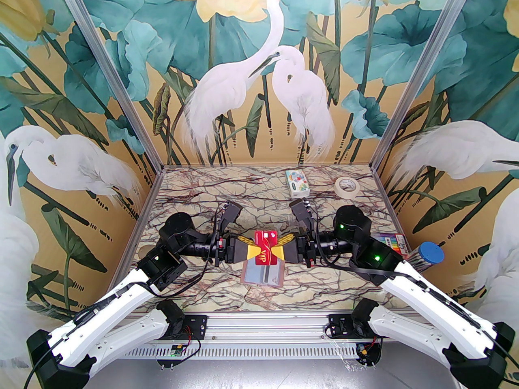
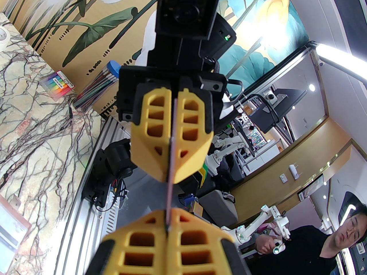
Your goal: Put the credit cards into the card holder
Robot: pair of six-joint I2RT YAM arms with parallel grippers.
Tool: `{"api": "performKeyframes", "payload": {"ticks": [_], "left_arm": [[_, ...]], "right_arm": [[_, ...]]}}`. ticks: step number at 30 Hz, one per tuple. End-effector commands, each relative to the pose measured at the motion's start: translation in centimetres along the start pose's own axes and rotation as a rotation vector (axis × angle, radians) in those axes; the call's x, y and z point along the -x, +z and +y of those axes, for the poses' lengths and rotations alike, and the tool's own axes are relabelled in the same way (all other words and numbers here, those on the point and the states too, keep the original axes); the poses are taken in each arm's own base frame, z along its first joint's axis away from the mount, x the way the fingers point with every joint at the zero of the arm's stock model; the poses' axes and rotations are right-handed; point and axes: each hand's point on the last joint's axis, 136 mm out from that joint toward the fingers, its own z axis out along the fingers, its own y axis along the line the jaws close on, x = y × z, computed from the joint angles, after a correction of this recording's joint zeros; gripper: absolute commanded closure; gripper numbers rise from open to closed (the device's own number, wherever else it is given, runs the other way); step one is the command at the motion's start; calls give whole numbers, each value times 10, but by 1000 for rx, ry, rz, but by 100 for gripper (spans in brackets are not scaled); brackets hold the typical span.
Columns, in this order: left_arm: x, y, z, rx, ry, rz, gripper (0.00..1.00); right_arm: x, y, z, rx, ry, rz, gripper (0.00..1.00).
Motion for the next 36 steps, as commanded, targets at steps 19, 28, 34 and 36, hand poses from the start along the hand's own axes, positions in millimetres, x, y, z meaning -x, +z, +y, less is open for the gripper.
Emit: {"api": "performKeyframes", "payload": {"ticks": [19,28,34,36], "left_arm": [[3,1,1,-3,2,-3,100],[2,2,2,-6,-3,-1,100],[2,1,2,-6,-3,-2,100],[1,2,2,-5,-6,-1,100]], "right_arm": [[10,-7,22,37,-73,-38,85],[12,-7,20,25,-74,-52,86],[12,-6,19,27,-68,-54,86],[12,-6,19,30,-68,-54,86]]}}
